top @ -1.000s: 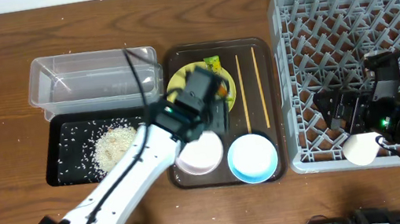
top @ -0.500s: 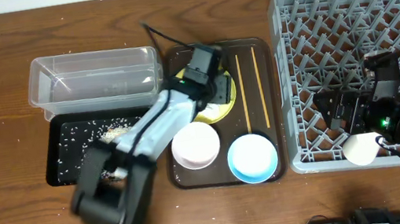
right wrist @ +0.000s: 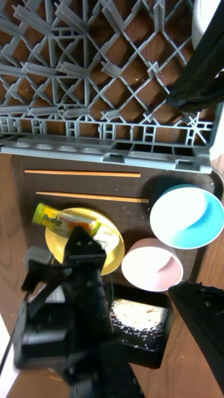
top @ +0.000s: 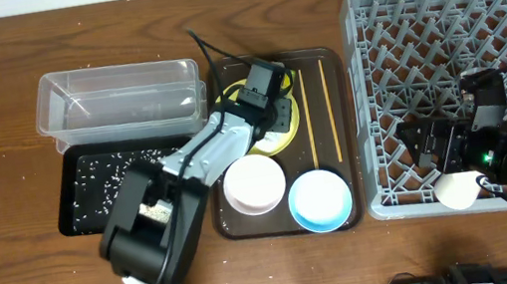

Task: Sort waste into correct bins and load items into the dishwasher rack
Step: 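Grasp the snack wrapper from the yellow plate and drop it in the clear bin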

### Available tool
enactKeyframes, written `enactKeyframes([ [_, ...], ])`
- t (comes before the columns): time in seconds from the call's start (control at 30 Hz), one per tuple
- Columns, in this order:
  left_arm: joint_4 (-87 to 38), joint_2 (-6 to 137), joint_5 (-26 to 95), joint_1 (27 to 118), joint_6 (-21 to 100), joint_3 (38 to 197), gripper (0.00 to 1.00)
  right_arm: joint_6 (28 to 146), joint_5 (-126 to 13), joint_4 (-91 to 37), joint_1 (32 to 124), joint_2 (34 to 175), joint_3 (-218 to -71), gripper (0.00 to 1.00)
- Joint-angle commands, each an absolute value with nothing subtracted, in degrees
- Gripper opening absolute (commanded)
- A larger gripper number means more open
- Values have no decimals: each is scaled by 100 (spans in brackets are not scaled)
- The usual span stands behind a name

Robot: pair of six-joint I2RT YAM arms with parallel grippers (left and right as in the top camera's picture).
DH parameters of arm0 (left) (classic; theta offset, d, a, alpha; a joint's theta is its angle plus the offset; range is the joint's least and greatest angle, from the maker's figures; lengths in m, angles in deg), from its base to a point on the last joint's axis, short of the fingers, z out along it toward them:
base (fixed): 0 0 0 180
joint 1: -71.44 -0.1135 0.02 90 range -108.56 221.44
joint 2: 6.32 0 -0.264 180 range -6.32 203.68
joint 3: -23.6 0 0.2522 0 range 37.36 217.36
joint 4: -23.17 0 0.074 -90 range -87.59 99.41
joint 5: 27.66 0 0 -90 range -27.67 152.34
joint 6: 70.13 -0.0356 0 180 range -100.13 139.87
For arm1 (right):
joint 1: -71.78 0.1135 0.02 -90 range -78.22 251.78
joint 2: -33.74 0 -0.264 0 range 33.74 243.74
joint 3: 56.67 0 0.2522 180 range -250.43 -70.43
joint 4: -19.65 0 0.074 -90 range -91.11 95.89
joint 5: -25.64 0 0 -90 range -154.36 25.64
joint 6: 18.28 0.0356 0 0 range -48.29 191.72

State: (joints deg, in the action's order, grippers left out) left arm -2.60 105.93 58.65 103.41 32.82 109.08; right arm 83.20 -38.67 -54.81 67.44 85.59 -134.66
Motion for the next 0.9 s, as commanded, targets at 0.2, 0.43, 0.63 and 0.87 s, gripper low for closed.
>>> enactKeyframes([
  [0.2, -868, 9469, 6007, 10279, 3192, 11013, 6, 8344, -3889, -5501, 6655, 8548, -13481, 87],
  [0.43, -1622, 8567, 7933, 9656, 3411, 11013, 6, 8346, -3885, -5503, 6655, 8548, -13481, 87],
  [0.63, -1685, 8654, 7745, 8439, 3623, 11002, 6, 8349, -3885, -5497, 6655, 8548, -13481, 87],
  [0.87, -1583, 8796, 6519, 7995, 3354, 11024, 56, 8344, -3889, -5464, 6655, 8548, -13481, 87],
])
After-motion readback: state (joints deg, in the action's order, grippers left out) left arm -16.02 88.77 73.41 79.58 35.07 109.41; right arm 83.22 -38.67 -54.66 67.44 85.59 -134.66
